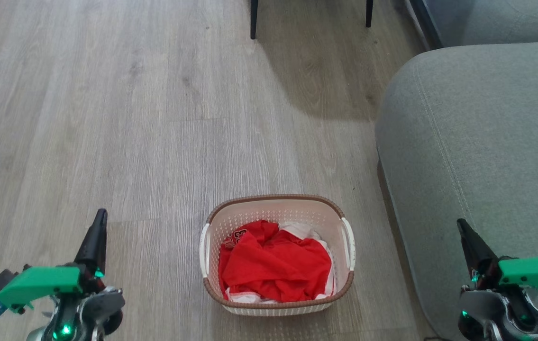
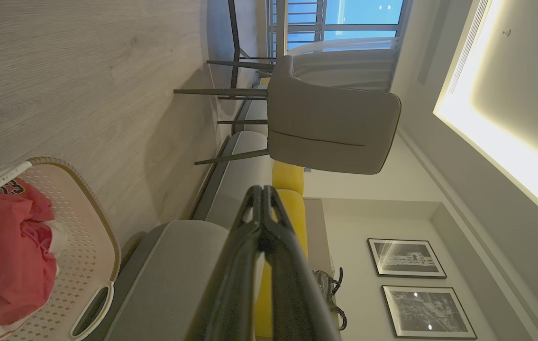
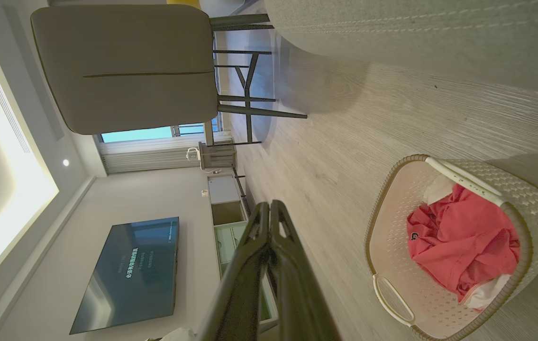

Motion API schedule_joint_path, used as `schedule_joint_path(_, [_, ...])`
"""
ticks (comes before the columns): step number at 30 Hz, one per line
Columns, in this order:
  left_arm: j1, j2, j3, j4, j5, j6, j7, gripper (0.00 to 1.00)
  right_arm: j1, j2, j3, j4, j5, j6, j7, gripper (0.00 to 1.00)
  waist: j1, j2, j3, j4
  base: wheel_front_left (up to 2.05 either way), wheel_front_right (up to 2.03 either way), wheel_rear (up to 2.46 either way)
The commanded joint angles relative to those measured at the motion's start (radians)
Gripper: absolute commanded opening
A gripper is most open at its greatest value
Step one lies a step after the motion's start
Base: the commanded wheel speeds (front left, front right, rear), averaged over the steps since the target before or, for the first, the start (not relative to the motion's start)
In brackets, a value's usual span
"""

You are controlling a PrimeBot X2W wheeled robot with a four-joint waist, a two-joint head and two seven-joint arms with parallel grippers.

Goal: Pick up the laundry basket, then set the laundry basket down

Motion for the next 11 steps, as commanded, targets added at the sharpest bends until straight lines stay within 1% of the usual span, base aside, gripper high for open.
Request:
schedule_joint_path(1, [-0.050,0.004,0.033,-0.030,0.004,-0.007,0.008,0.00,-0.049,-0.010,0.016,-0.036,-0.007,-0.001,0.006,0.00,0.0000,0.0000,0.000,0.000,0.00,0.00,0.00])
schedule_joint_path(11, [-0.050,0.003,0.034,-0.030,0.006,-0.007,0.010,0.00,-0.049,-0.009,0.014,-0.036,-0.008,-0.001,0.007,0.00,0.0000,0.0000,0.000,0.000,0.00,0.00,0.00])
